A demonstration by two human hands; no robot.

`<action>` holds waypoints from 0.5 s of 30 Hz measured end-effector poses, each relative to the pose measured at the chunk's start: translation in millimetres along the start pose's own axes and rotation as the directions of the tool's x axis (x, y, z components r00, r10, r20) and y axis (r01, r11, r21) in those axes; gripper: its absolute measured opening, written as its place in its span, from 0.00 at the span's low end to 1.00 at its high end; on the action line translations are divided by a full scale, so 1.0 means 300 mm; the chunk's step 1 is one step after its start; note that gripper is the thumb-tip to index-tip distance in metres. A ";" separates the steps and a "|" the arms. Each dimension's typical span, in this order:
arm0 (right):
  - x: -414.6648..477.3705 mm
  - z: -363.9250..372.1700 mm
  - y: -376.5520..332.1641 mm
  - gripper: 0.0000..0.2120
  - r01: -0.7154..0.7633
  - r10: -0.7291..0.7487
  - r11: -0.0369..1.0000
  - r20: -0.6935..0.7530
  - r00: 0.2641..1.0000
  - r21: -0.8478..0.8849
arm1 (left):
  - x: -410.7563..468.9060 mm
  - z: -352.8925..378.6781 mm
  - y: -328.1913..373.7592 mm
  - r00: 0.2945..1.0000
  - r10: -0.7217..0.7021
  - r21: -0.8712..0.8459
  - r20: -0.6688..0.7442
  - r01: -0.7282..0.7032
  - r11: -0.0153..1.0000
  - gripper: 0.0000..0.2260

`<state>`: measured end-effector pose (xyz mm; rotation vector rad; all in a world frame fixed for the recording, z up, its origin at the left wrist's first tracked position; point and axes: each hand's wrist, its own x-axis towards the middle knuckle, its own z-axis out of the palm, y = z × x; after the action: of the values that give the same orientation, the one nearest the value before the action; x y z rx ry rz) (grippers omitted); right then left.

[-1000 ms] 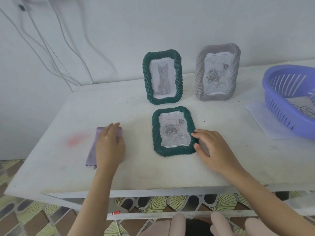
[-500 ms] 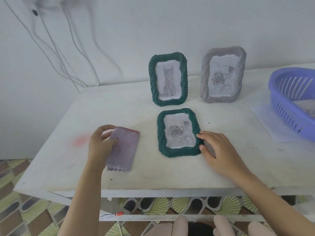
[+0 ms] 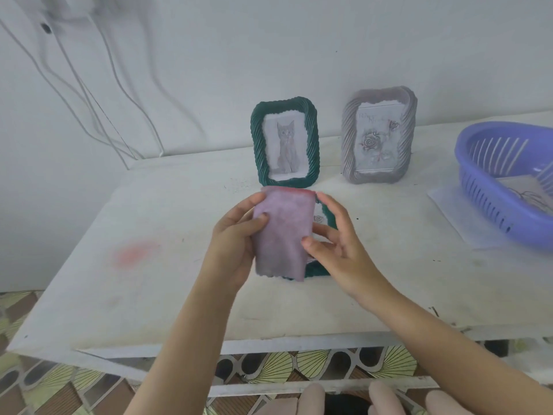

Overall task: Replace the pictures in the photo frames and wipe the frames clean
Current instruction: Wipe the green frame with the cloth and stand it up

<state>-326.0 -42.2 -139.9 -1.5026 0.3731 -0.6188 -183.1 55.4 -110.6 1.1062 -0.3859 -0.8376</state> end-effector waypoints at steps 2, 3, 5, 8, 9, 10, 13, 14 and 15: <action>0.030 0.001 -0.008 0.29 -0.012 0.015 0.999 -0.078 0.997 0.042 | 0.009 0.026 -0.034 1.000 0.006 0.017 -0.003 -0.006 1.000 0.13; 0.046 -0.007 -0.009 0.29 -0.023 0.025 1.000 -0.116 0.993 0.017 | 0.012 0.030 -0.051 1.000 0.021 0.055 -0.014 -0.021 0.998 0.13; 0.083 -0.036 -0.009 0.29 -0.067 0.055 0.995 -0.153 0.987 -0.080 | 0.021 0.017 -0.086 0.994 0.103 0.235 -0.043 -0.090 0.968 0.13; 0.134 -0.093 0.001 0.26 -0.147 0.119 0.920 -0.098 0.988 -0.363 | 0.023 -0.036 -0.130 0.973 0.229 0.659 -0.004 -0.170 0.733 0.16; 0.147 -0.111 0.010 0.25 -0.125 0.106 0.836 -0.066 0.992 -0.534 | 0.020 -0.057 -0.142 0.975 0.221 0.770 0.039 -0.170 0.614 0.19; 0.154 -0.126 0.020 0.25 -0.070 0.069 0.688 -0.030 0.997 -0.723 | 0.017 -0.076 -0.154 0.979 0.184 0.851 0.087 -0.169 0.498 0.24; 0.153 -0.137 0.050 0.24 0.095 -0.086 0.310 0.072 0.994 -0.946 | 0.018 -0.119 -0.178 0.978 0.047 0.943 0.202 -0.207 0.262 0.35; 0.149 -0.129 0.058 0.24 0.131 -0.088 0.301 0.109 0.990 -0.944 | 0.019 -0.124 -0.181 0.972 0.026 0.948 0.234 -0.234 0.217 0.36; 0.145 -0.118 0.068 0.27 0.158 -0.049 0.299 0.150 0.987 -0.941 | 0.021 -0.129 -0.184 0.965 0.015 0.949 0.260 -0.259 0.181 0.36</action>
<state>-309.3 -97.4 -155.7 -2.7647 0.6387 -0.3937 -175.7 64.1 -177.4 2.1825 -1.3355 -0.4365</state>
